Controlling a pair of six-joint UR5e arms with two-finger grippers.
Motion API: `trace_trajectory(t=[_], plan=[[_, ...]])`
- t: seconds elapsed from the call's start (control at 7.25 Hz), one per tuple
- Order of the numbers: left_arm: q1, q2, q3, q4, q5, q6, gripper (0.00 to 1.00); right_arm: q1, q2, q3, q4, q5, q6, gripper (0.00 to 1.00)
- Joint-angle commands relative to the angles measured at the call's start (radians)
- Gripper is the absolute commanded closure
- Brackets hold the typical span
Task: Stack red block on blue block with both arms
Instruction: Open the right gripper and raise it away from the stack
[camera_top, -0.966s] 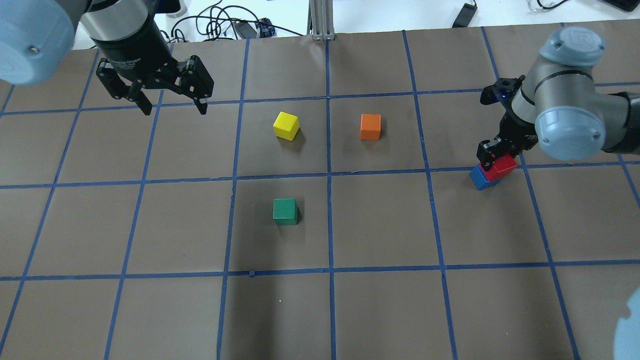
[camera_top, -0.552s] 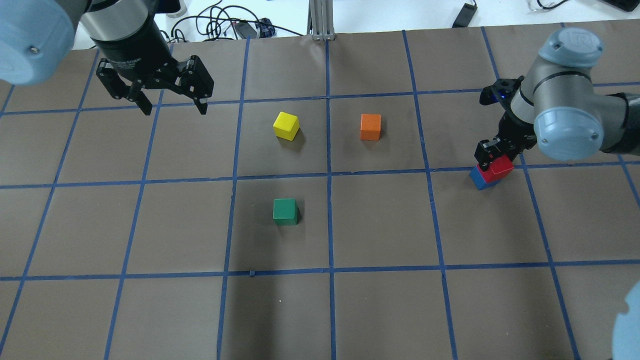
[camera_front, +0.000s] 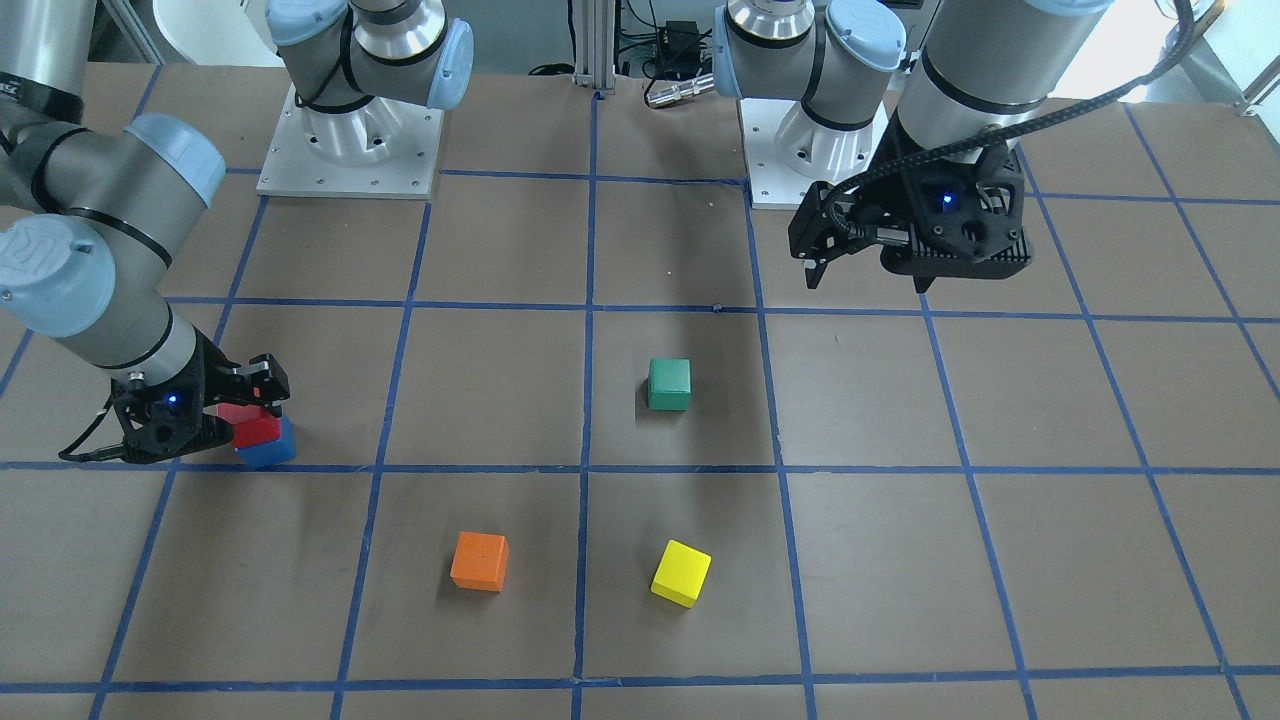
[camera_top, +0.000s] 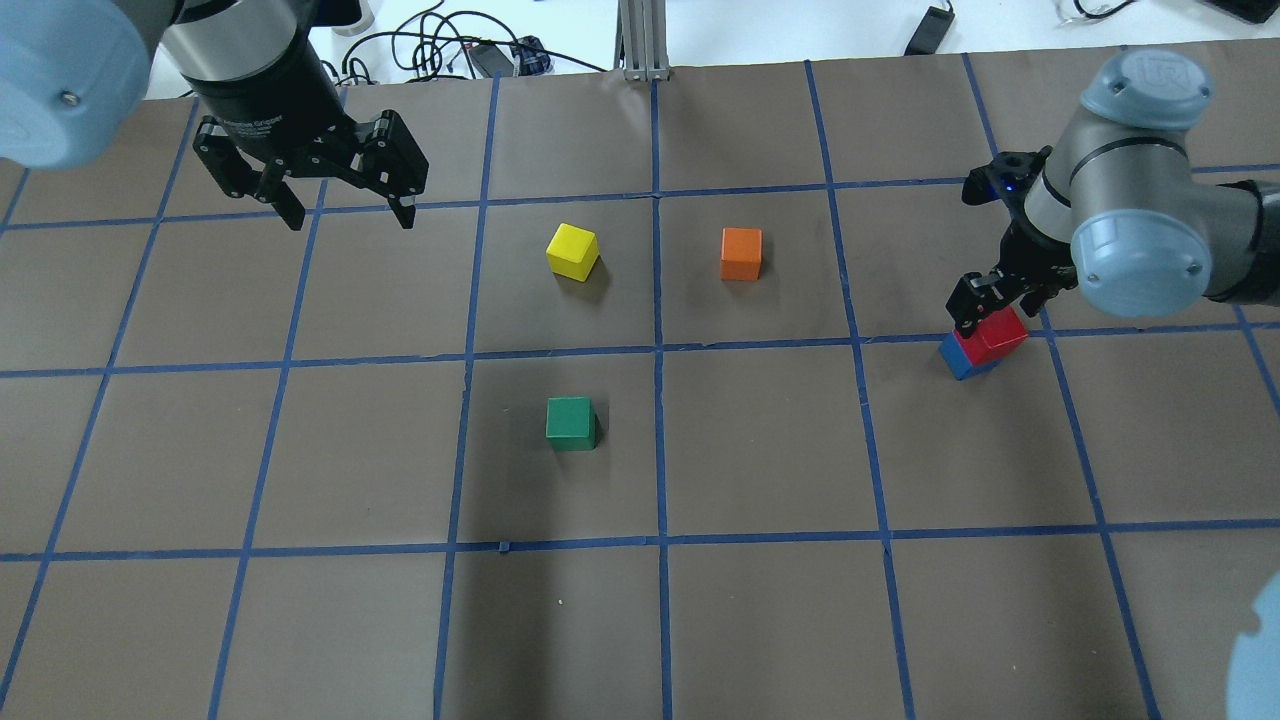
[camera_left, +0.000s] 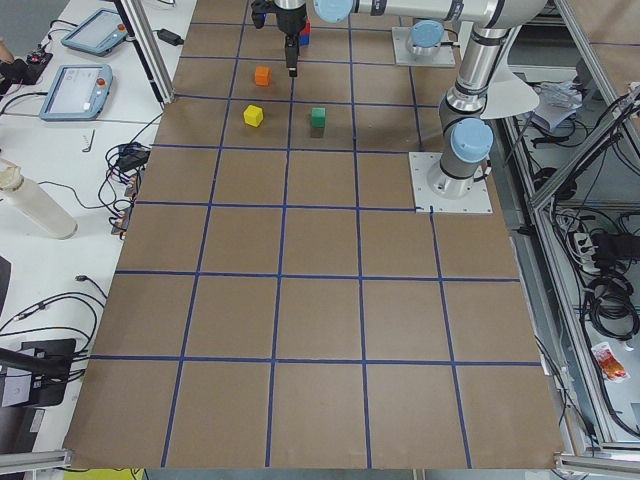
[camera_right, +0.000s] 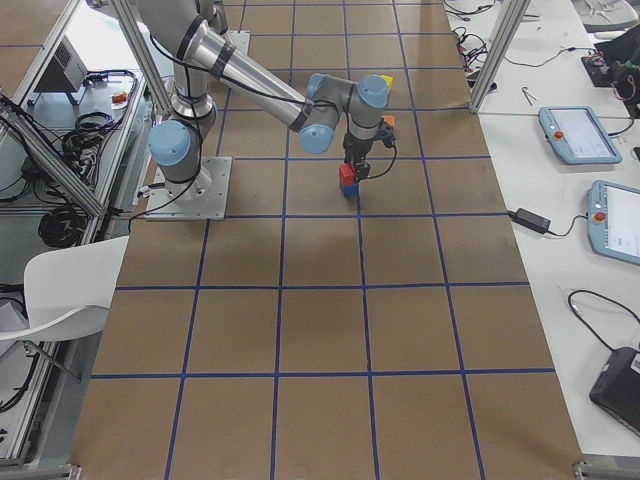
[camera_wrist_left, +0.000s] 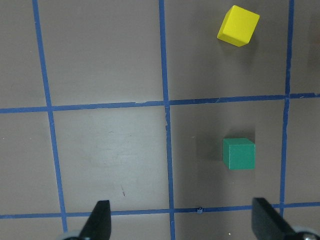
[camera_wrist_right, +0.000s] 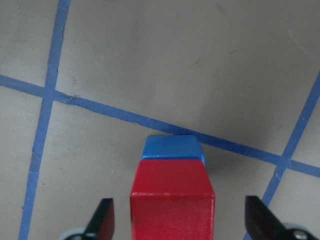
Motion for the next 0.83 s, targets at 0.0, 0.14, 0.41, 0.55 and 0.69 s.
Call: trace_trajectory(t=[0.0, 0.14, 0.41, 0.55, 0.69], plan=[[0.0, -0.003, 0.002, 0.002, 0.0, 0.0, 0.0, 0.0, -0.028, -0.06, 0.121, 0.0, 0.003, 0.0], [0.0, -0.003, 0.002, 0.0, 0.0, 0.0, 0.0, 0.0, -0.057, -0.116, 0.233, 0.002, 0.026, 0.0], [0.0, -0.003, 0.002, 0.0, 0.0, 0.0, 0.0, 0.011, -0.13, -0.224, 0.411, 0.005, 0.165, 0.0], [0.0, -0.003, 0.002, 0.0, 0.001, 0.0, 0.0, 0.041, -0.159, -0.258, 0.433, 0.005, 0.261, 0.04], [-0.002, -0.003, 0.002, 0.0, 0.001, -0.002, 0.0, 0.105, -0.179, -0.284, 0.479, 0.006, 0.37, 0.0]])
